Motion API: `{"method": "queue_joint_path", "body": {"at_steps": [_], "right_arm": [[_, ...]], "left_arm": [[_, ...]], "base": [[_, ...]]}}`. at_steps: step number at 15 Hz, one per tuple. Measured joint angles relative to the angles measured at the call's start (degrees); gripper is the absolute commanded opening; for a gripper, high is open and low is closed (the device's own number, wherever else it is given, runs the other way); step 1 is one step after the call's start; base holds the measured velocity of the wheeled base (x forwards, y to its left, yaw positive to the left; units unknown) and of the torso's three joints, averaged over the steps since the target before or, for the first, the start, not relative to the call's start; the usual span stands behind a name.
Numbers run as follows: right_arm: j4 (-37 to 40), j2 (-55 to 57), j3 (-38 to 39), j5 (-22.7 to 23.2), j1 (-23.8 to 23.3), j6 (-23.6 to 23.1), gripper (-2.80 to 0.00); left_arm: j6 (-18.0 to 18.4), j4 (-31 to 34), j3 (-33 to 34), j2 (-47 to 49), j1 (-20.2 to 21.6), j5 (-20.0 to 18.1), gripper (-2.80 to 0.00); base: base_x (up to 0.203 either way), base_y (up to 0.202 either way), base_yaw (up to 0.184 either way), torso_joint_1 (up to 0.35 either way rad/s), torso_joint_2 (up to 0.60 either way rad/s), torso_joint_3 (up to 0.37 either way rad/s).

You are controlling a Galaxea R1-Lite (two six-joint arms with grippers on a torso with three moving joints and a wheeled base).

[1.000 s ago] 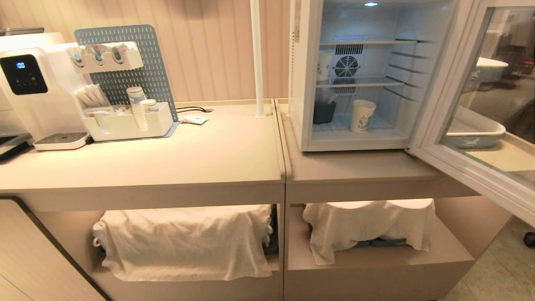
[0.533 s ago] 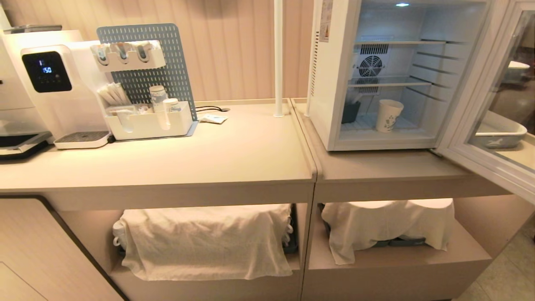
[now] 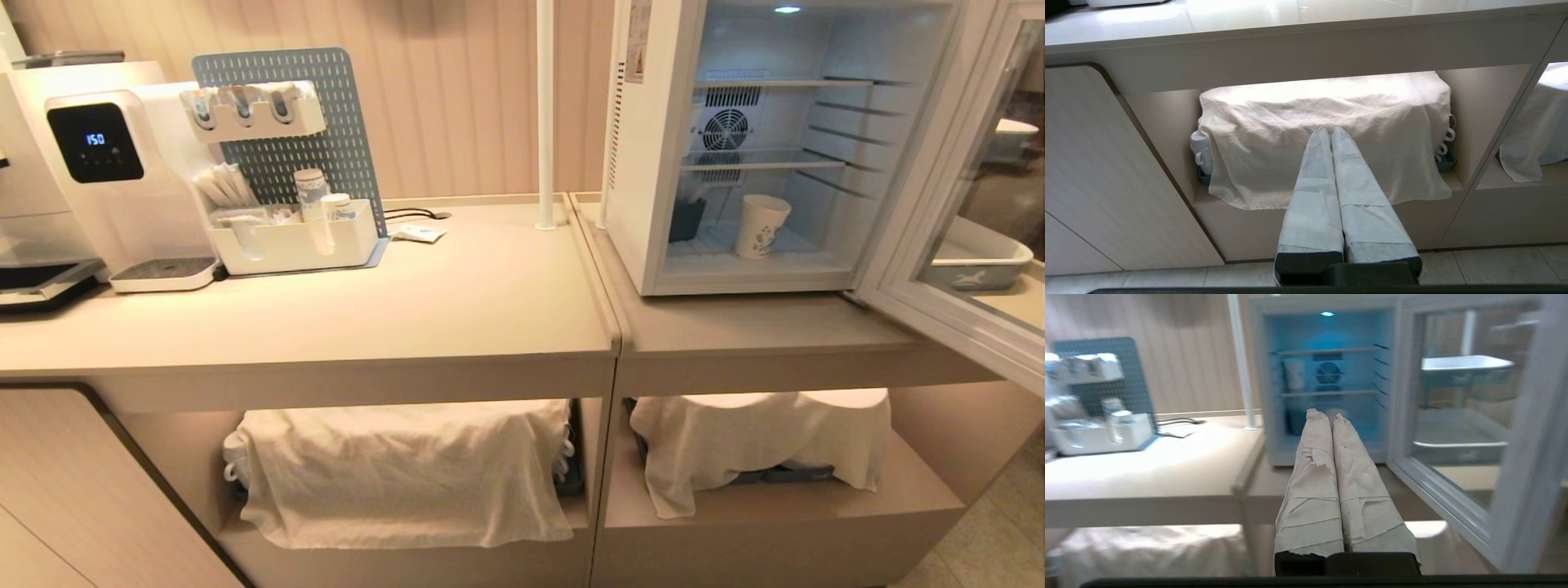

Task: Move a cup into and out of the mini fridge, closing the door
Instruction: Take the paper cup out of the freezer

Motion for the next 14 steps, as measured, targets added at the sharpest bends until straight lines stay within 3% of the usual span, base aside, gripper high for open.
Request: {"method": "queue_joint_path", "body": {"at_steps": [3,6,10,12,14], "right_arm": [[13.6,23.7,-25.9,4.2,0.6,5.7,-2.80],[23.1,45.7,-39.6,8.5,3.1,10.5,-2.80],[28.2,65.1,-41.6,16.9,6.3,15.7,-2.80],[27.7,70.9,-37.2,17.9,6.7,17.0,-2.80],[22.3,74.8,-32.7,17.5,6.0,17.2,-2.80]], "left_arm": [[0.0,0.0,0.0,0.0,-0.1,0.0,-2.80],[0.0,0.0,0.0,0.0,-0.1,0.0,-2.80],[0.0,0.0,0.0,0.0,0.0,0.0,-2.80],[0.0,0.0,0.0,0.0,-0.1,0.0,-2.80],[0.0,0.0,0.0,0.0,0.0,0.0,-2.80]], "base": [[0.000,0.000,0.000,0.000,0.00,0.000],[0.000,0.000,0.000,0.000,0.00,0.000],[0.000,0.000,0.000,0.000,0.00,0.000],[0.000,0.000,0.000,0.000,0.00,0.000],[0.000,0.000,0.000,0.000,0.00,0.000]]}}
